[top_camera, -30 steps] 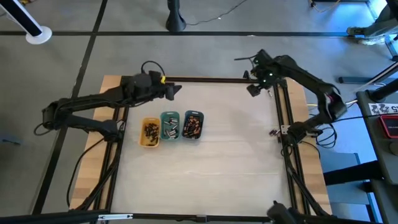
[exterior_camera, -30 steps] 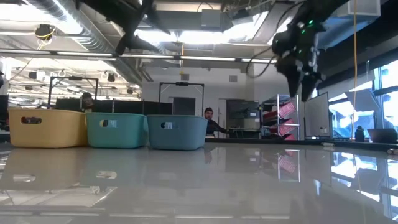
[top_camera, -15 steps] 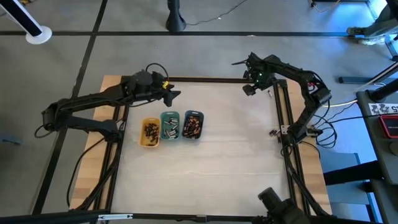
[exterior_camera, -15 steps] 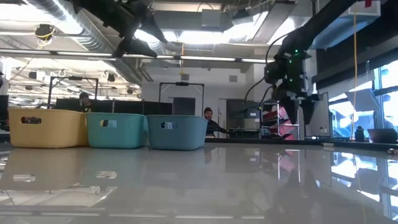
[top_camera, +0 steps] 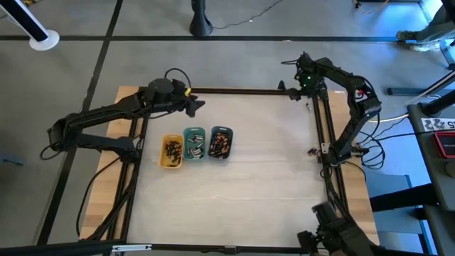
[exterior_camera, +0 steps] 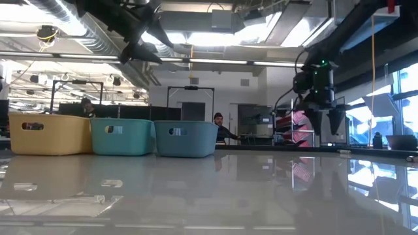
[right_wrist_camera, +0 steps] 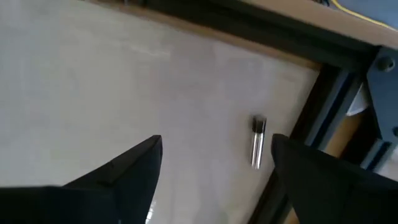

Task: Sort batteries
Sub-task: Put the small black battery into the yellow bin

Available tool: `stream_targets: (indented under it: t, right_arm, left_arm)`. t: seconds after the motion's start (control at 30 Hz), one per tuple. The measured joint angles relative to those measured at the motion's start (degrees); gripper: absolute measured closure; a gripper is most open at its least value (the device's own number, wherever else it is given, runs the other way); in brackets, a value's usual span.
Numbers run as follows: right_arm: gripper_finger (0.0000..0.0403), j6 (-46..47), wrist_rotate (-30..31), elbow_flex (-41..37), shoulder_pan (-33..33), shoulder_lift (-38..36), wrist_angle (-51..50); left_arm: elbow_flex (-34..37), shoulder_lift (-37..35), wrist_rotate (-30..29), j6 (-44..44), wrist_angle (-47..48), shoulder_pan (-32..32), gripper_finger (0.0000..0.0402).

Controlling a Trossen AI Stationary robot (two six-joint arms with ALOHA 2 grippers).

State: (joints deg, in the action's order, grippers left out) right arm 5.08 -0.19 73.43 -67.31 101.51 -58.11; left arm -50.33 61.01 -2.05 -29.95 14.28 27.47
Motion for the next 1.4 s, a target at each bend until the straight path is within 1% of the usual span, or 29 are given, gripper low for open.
stream_targets:
  t: [0.13,0.17,0.23,0.3,0.37,0.43,0.53,0.63,0.8,1.0,1.07,1.2,1.4]
  right_arm:
    - [0.0117,0.45,-0.08,0.0,0.15,1.99,1.24]
    - [0.0121,0.47,-0.9,0.0,0.21,2.48,0.96]
    - [0.0127,0.48,-5.17,-0.02,0.38,2.76,-0.98]
    - [0.013,0.24,-9.82,-0.02,1.53,2.58,-4.96]
    - [0.0131,-2.78,-10.95,0.0,3.59,2.31,-11.78]
    - [0.0132,-6.29,-8.4,-0.06,6.55,1.71,-19.05]
    - [0.0132,-8.81,-4.43,-2.03,11.18,-0.3,-25.2]
    - [0.0132,-7.75,-3.34,-5.56,15.77,-3.81,-25.4]
    - [0.0132,-4.06,-4.15,-13.77,21.29,-8.34,-22.88]
    - [0.0132,-3.45,-6.58,-23.57,24.45,-8.73,-20.96]
    - [0.0132,-1.85,-6.3,-25.87,25.48,-8.67,-19.2]
    - [0.0132,1.02,-4.42,-28.06,28.01,-8.69,-16.62]
    - [0.0132,1.99,-5.84,-29.22,31.12,-8.69,-11.96]
  left_arm:
    - [0.0,0.0,-0.01,-3.48,-0.28,0.12,0.013]
    - [0.0,0.0,-0.01,-4.26,-0.28,0.12,0.013]
    - [0.0,0.0,-0.01,-5.73,-0.28,0.12,0.013]
    - [0.0,0.0,0.0,-7.05,-0.28,0.11,0.013]
    - [0.0,0.0,-0.01,-7.87,-0.29,0.12,0.013]
    - [0.0,0.0,-0.01,-8.68,-0.31,0.08,0.013]
    - [0.02,0.0,-0.01,-8.68,-0.31,-0.05,0.013]
    - [0.02,0.0,-0.02,-7.63,-0.31,-0.05,0.013]
    - [0.02,0.0,-0.3,-4.87,-0.33,0.51,0.013]
    - [0.02,0.0,-1.17,-2.54,-1.32,2.48,0.013]
    - [0.02,0.0,-1.17,-1.81,-2.37,3.2,0.013]
    - [0.04,0.0,-1.17,-0.92,-4.05,4.58,0.013]
    - [0.04,0.0,-0.4,-1.39,-4.28,5.78,0.013]
